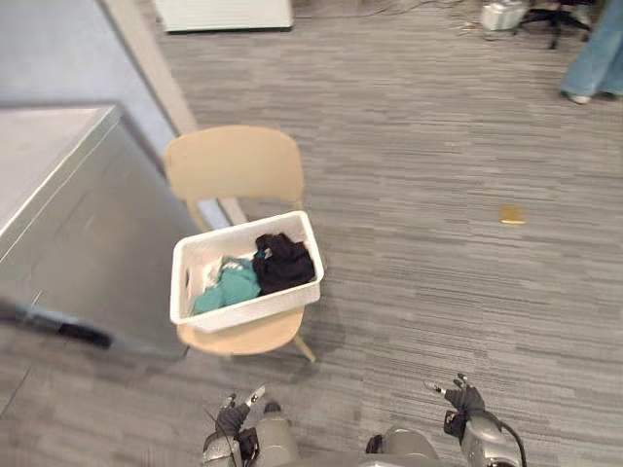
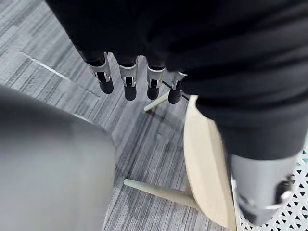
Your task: Pick up the laundry basket with both hands and put the clothes into the washing machine.
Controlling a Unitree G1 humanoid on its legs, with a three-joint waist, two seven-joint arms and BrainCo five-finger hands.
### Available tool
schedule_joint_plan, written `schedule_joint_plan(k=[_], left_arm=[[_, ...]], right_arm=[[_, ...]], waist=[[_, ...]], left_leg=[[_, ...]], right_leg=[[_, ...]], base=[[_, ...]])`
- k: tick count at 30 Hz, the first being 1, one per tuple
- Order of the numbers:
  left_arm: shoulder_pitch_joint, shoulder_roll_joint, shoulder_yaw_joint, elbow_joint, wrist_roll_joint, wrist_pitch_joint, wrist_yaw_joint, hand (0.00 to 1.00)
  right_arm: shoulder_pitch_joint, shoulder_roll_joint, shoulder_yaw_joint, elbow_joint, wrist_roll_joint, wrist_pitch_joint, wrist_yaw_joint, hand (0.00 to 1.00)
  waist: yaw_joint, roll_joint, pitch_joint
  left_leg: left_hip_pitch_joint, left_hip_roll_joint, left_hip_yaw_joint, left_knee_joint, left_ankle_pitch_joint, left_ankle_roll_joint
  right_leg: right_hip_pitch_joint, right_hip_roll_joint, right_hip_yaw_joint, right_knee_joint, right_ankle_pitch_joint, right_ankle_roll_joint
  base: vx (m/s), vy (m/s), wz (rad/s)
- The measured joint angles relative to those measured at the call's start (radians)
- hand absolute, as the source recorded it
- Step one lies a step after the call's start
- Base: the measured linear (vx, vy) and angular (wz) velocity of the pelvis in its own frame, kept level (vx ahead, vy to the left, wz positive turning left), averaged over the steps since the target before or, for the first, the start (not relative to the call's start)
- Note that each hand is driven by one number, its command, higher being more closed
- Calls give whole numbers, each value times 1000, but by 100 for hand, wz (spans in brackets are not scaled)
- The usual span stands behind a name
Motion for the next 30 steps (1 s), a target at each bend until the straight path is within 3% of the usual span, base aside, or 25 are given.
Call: schedule_joint_plan(k=[2, 3, 4, 6, 7, 8, 9, 10, 11, 12, 13, 14, 15, 16, 17, 18, 20, 23, 25, 26, 28, 30], left_arm=[[-2, 2, 1, 9, 1, 2, 1, 0], [-4, 5, 0, 22, 13, 6, 0, 0], [-6, 3, 0, 27, 22, 7, 0, 0], [-27, 0, -11, 59, 45, 23, 0, 0], [-32, -3, -23, 64, 49, 27, 0, 0], [-35, -7, -45, 67, 58, 28, 2, 0], [-41, -11, -62, 68, 60, 29, 1, 0], [-56, -5, -89, 85, 66, 30, 1, 0], [-55, 11, -94, 83, 66, 38, 2, 0], [-54, 25, -100, 83, 67, 39, 3, 0], [-41, 46, -109, 79, 67, 36, 4, 0], [-31, 54, -120, 71, 68, 33, 6, 0], [-23, 58, -125, 57, 70, 25, 11, 0], [-17, 57, -127, 57, 73, 24, 13, 0], [-14, 57, -128, 53, 79, 23, 14, 0], [-12, 56, -128, 46, 88, 23, 14, 0], [-12, 50, -130, 11, 99, 23, 8, 0], [-12, 48, -136, -22, 98, 23, 3, 0], [-11, 49, -133, -44, 98, 23, 3, 0], [-7, 49, -125, -57, 97, 23, 3, 0], [-4, 45, -115, -58, 96, 25, 3, 0], [14, 20, -58, -58, 96, 25, -1, 0]], right_arm=[[25, -1, -12, 1, 0, 0, 1, 0], [44, -11, -15, 13, 0, 0, 1, 0], [54, -12, -25, 19, 0, 0, 2, 0], [127, 2, -90, 61, 2, 5, 3, 0], [167, 10, -116, 80, 5, 9, -1, 0], [195, 14, -128, 93, 14, 19, -2, 0], [204, 17, -139, 101, 23, 26, -2, 0], [200, 26, -160, 105, 27, 42, -5, 0], [188, 61, -166, 104, 35, 43, -16, 0], [187, 67, -166, 102, 38, 42, -18, 0], [195, 72, -160, 96, 38, 40, -15, 0], [207, 72, -155, 84, 38, 33, -12, 0], [215, 80, -137, 72, 39, 25, -6, 0], [216, 86, -128, 66, 40, 22, 2, 0], [223, 100, -111, 51, 51, 14, 5, 0], [226, 113, -100, 40, 62, 7, 5, 0], [241, 121, -77, -10, 75, -5, 5, 0], [241, 128, -67, -43, 83, -5, 3, 0], [226, 140, -73, -45, 91, -5, 2, 0], [218, 148, -73, -44, 91, -3, 0, 0], [208, 144, -71, -57, 89, 0, 6, 0], [205, 137, -71, -59, 89, 2, 8, 0]], waist=[[4, -3, -1], [-2, -5, -5], [-8, -6, -7], [-56, -13, -34], [-74, -12, -57], [-86, -5, -69], [-88, 2, -71], [-78, 11, -71], [-73, -20, -59], [-69, -31, -59], [-57, -55, -59], [-64, -54, -57], [-65, -54, -55], [-65, -51, -54], [-59, -52, -53], [-58, -53, -50], [-60, -53, -20], [-52, -51, 4], [-49, -74, 24], [-49, -86, 32], [-47, -91, 29], [-55, -79, 13]], left_leg=[[56, 37, 83, 135, -65, 14], [125, 71, 169, 205, -90, 42], [154, 87, 209, 218, -94, 49], [212, 146, 353, 178, -97, 54], [213, 149, 396, 114, -84, 30], [215, 137, 423, 1, -45, -60], [217, 112, 423, -94, -24, -113], [212, 35, 385, -216, -65, -88], [185, -27, 324, -223, -46, -56], [178, -59, 284, -223, -48, -47], [175, -130, 208, -226, -51, -16], [182, -170, 145, -226, -65, 18], [180, -187, 65, -218, -79, 48], [177, -194, 36, -212, -83, 58], [178, -218, -24, -213, -88, 78], [179, -238, -60, -211, -92, 90], [176, -284, -138, -189, -123, 130], [167, -288, -184, -179, -141, 132], [166, -287, -202, -183, -149, 118], [175, -282, -209, -173, -163, 92], [204, -260, -213, -180, -185, 60], [281, -189, -195, -177, -231, 23]], right_leg=[[29, -20, -73, -8, 0, -1], [50, -43, -125, -27, 0, 0], [57, -59, -159, -33, 2, 3], [71, -145, -331, -43, 32, 37], [71, -183, -413, -41, 47, 51], [69, -216, -473, -39, 65, 71], [69, -237, -506, -38, 77, 87], [71, -267, -530, -37, 108, 104], [89, -310, -496, -40, 154, 103], [101, -331, -472, -29, 174, 101], [108, -384, -379, 33, 205, 56], [83, -396, -245, 101, 236, -2], [44, -299, 35, 154, 160, 50], [24, -227, 158, 182, 115, 81], [-25, -109, 316, 243, 45, 101], [-64, -55, 369, 266, 17, 115], [-131, -38, 319, 227, 7, 138], [-172, -89, 212, -6, 32, 152], [-172, -125, 180, -147, 62, 130], [-170, -138, 154, -144, 111, 133], [-175, -134, 137, -76, 123, 127], [-142, -72, 131, -19, 138, 102]], base=[[-253, 15, 80], [-261, 69, 79], [-230, 95, 126], [-232, 170, 230], [-219, 314, 288], [-136, 251, 243], [-146, 445, 239], [-120, 473, 231], [-130, 574, 216], [-72, 464, 201], [-31, 360, 186], [24, 383, 223], [48, 201, 185], [67, 228, 185], [32, 133, 152], [47, 172, 162], [21, 66, 163], [73, -69, 136], [187, -206, 111], [284, -308, 57], [293, -326, 12], [392, -360, -23]])
